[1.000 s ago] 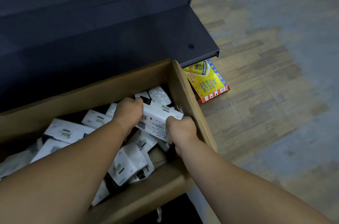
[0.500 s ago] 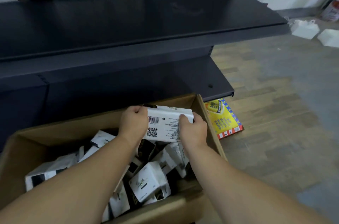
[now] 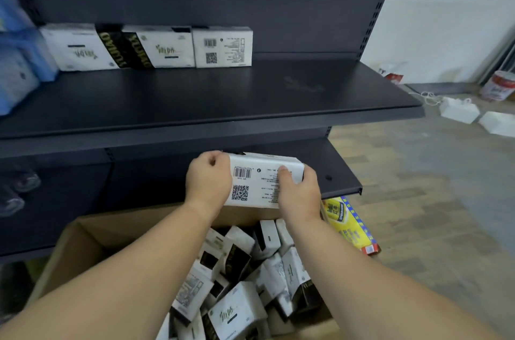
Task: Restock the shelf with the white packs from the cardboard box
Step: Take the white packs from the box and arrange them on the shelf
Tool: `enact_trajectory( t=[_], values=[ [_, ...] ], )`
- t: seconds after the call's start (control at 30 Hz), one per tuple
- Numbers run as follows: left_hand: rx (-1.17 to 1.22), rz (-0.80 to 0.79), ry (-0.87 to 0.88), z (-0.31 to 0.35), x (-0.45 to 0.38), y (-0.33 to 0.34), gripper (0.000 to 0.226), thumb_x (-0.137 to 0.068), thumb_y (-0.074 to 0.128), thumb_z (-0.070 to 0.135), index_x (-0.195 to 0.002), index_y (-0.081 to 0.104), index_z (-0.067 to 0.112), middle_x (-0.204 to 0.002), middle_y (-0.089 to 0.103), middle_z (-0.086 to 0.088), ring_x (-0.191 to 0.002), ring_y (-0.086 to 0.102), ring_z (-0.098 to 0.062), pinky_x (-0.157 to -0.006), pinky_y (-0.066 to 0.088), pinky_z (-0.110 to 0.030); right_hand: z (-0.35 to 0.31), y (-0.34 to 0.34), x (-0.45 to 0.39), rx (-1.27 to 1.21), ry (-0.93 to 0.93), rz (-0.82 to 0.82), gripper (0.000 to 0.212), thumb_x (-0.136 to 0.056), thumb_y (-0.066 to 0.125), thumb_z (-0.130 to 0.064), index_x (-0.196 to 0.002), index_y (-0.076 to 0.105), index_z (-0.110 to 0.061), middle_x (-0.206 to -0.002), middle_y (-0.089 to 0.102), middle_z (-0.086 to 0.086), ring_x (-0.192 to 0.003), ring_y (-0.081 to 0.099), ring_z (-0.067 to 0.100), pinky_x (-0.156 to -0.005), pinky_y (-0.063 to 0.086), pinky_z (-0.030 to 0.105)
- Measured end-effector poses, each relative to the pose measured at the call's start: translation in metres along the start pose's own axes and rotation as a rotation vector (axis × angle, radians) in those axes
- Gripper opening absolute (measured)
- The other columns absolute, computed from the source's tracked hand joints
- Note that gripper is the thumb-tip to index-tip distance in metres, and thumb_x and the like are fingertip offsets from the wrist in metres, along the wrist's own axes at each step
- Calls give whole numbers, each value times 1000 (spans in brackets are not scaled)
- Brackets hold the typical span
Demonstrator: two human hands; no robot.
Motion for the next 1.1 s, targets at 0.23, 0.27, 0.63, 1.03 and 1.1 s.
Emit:
enact_trajectory(
  t=[0.23,0.27,0.63,1.03,1.1],
  values=[
    [83,56,86,46,-7,-9,17,-94,48,22,-84,60,15,-70,54,8,-61,50,-9,-52,38,-20,-57,0,-15,-75,-125,17,29,-92,60,-38,-118,54,-29,-104,62,-11,-103,61,19,-95,50,43],
    [90,73,102,54,-10,-12,17,-93,48,23,-86,62,16,-71,53,9,-64,49,-9,-55,39,-21,-67,2,-18,-89,-143,8,25,-92,60,-38,-115,52,-31,-101,61,-14,-102,62,18,-94,51,44],
    [90,148,249,133,-41,3,25,-90,46,25,-66,48,24,-62,46,8,-57,41,-12,-50,33,-26,-150,2,-65,-252,-275,-71,28,-95,59,-34,-121,52,-27,-93,61,-16,-82,61,1,-71,50,26],
    [156,142,174,162,-83,100,18,-93,48,17,-86,60,6,-73,62,1,-65,57,-12,-51,44,-18,-163,-30,-180,-215,-276,-149,40,-96,60,-31,-133,48,-22,-87,52,-18,-78,55,0,-60,39,17],
    [122,140,152,161,-92,113,16,-95,47,17,-88,59,11,-76,63,3,-69,59,-11,-48,44,-16,-159,-29,-197,-201,-258,-158,45,-96,60,-31,-137,45,-20,-89,51,-17,-87,59,11,-69,42,23]
  ],
)
Point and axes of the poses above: each hand's wrist, its own x-axis away from the middle knuckle, its own y-axis out of the palm, z = x × y, the point moved 7 cm from there along -x, towards the middle knuckle
